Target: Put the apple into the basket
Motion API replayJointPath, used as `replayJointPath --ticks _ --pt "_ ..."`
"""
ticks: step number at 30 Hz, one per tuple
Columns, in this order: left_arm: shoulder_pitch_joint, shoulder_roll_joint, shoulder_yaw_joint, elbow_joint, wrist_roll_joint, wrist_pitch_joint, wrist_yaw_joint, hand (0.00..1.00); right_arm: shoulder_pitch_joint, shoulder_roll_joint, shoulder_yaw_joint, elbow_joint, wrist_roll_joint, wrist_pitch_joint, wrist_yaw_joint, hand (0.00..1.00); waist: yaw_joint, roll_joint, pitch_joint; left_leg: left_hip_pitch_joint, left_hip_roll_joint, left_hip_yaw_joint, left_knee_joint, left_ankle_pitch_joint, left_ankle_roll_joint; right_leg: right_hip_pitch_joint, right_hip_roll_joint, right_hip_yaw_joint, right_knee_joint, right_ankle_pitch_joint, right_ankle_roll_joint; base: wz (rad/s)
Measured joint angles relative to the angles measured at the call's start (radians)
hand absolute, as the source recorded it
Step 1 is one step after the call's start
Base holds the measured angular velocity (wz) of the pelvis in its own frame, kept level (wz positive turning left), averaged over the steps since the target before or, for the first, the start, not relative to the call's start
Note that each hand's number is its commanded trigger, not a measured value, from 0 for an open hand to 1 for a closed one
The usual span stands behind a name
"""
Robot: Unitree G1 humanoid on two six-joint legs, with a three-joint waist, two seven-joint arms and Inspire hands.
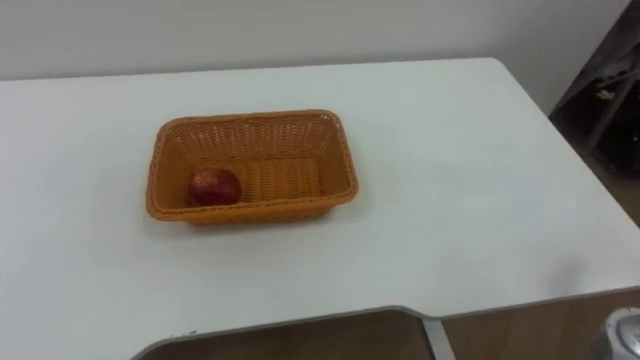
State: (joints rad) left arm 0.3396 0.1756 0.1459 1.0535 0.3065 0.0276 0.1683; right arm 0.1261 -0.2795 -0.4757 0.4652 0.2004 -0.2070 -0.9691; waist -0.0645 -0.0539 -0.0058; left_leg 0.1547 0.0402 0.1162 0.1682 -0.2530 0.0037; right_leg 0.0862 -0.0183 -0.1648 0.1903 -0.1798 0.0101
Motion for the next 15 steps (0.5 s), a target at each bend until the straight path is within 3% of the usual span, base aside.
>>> replayJointPath --ticks 4,7,11,12,15 --pt "0.002 -0.002 0.001 -0.010 -0.002 0.010 -0.002 0.00 0.041 0.026 0.005 0.186 0.097 0.025 0.033 0.00 0.002 0.005 -0.0031 -0.002 0.000 0.000 -0.001 0.000 0.000 0.000 0.001 0.001 -0.004 0.000 0.000 0.00" --pt "0.002 -0.015 0.001 -0.011 0.001 0.018 -0.003 0.00 0.062 0.050 0.043 0.305 0.187 0.049 0.065 0.00 0.010 0.014 -0.0007 0.005 0.000 0.010 -0.001 0.000 0.000 0.001 0.001 0.012 -0.002 0.000 0.000 -0.09" --pt "0.000 -0.024 0.020 -0.012 0.002 0.017 -0.005 0.00 0.053 0.085 0.067 0.506 0.228 0.070 0.166 0.00 0.020 0.019 0.0002 0.016 0.001 0.013 0.000 0.000 0.000 0.012 0.003 0.025 -0.003 0.000 0.000 -0.01" --pt "0.003 -0.030 0.029 -0.012 0.001 0.019 -0.005 0.00 0.055 0.091 0.092 0.545 0.253 0.082 0.192 0.00 0.022 0.025 0.0037 0.015 0.000 0.015 -0.001 0.000 0.000 0.009 0.003 0.026 -0.003 0.000 0.000 0.00" --pt "0.001 -0.031 0.028 -0.011 0.002 0.039 -0.018 0.00 0.054 0.094 0.174 0.660 0.279 0.124 0.304 0.00 0.021 0.022 0.0035 0.012 0.000 0.013 0.000 0.000 0.000 0.006 0.001 0.025 -0.004 -0.001 0.001 0.00"
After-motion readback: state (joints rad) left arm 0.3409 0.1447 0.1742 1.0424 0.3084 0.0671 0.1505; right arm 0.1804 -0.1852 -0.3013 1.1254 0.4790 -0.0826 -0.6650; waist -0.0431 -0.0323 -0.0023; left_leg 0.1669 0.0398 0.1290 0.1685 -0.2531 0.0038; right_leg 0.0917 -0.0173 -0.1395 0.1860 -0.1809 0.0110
